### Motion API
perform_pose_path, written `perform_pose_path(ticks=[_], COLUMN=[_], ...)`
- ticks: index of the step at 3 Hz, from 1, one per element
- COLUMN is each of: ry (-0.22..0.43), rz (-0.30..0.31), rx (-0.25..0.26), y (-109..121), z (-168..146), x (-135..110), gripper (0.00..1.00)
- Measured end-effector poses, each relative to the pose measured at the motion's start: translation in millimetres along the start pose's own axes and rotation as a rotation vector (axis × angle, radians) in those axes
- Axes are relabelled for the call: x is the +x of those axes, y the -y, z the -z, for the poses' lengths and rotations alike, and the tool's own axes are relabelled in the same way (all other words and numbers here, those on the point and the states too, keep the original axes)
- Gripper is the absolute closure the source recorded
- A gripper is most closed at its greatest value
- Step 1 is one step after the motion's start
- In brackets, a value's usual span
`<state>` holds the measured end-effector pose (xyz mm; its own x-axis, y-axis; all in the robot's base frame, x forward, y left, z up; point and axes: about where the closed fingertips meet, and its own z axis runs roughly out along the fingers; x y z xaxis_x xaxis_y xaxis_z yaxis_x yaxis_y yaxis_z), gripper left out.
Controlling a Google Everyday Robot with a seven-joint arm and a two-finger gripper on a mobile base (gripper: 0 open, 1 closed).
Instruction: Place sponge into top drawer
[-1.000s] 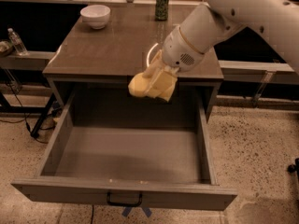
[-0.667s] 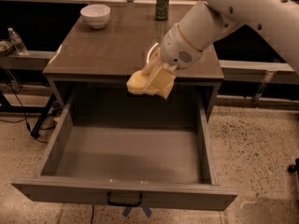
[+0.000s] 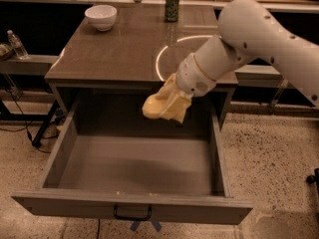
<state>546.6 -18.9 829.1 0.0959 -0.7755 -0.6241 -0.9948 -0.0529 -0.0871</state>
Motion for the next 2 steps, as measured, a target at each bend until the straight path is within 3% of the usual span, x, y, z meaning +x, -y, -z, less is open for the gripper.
perform_pose_path(ticks=[2], ry=[0.042], rz=[0.014], rx=[0.012], y=[-2.5], z=[-52.0], x=[80.2], gripper=[1.0])
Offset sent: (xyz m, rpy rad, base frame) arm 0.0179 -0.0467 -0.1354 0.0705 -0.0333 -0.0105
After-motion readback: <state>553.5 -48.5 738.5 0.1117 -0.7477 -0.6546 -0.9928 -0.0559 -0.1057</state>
